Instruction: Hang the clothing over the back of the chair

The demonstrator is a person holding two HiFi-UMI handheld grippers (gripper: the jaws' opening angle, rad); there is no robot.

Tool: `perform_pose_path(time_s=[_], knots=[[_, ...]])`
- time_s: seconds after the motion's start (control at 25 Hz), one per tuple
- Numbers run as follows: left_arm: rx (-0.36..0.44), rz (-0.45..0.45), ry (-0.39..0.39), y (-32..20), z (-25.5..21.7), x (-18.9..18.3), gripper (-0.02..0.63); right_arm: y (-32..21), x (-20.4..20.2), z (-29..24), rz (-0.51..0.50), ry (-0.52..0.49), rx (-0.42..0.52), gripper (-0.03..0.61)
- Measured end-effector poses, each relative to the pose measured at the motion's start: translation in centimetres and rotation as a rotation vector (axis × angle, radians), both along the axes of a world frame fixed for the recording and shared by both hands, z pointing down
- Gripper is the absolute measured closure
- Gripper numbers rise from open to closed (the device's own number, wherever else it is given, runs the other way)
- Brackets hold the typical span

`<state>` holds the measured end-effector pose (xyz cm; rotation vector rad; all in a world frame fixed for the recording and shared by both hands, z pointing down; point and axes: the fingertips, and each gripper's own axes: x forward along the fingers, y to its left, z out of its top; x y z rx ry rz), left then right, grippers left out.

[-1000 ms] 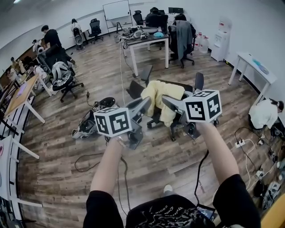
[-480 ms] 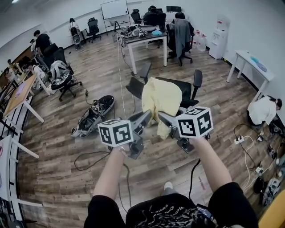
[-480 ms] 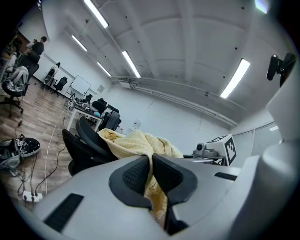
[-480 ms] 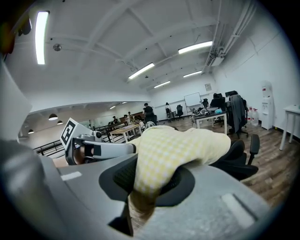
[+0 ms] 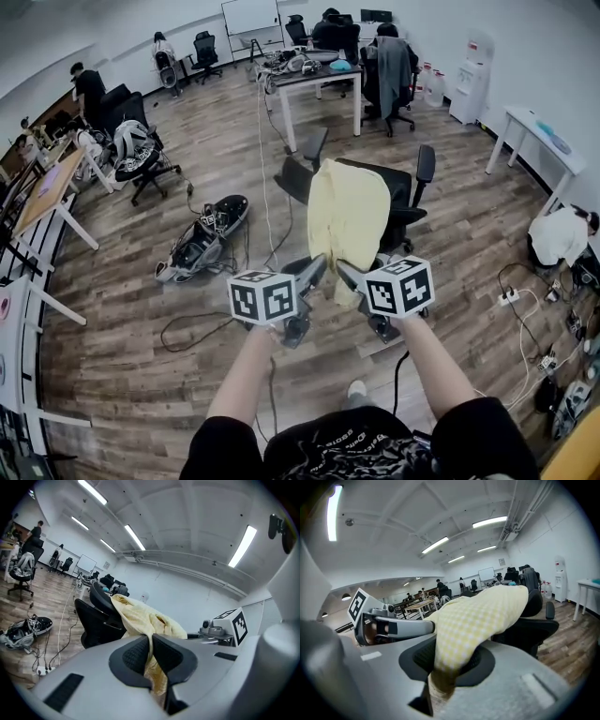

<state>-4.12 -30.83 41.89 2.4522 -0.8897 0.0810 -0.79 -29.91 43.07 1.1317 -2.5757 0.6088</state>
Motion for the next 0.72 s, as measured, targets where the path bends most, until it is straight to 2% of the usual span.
perform_pose_path(time_s=[0.16, 0.36, 0.52, 0.72], knots=[[-0.014, -0.035, -0.051, -0.1, 2.5, -0.2, 0.589, 0.0, 0.2, 2.6, 0.018, -0.004, -0.035, 0.503], [-0.045, -0.068, -0.071, -0.2, 5.2, 0.2, 0.589, -0.1, 0.7, 5.2, 0.037, 0.060, -0.021, 0.502], [-0.058, -0.122, -0.067, -0.6, 7.1, 0.5, 0.589, -0.7, 0.7, 7.1, 0.030, 0.038, -0.064, 0.499], [-0.068, -0.159, -0.105, -1.4, 8.9, 1.3, 0.589, -1.7, 1.3, 9.2, 0.030, 0.043, -0.091, 0.494]])
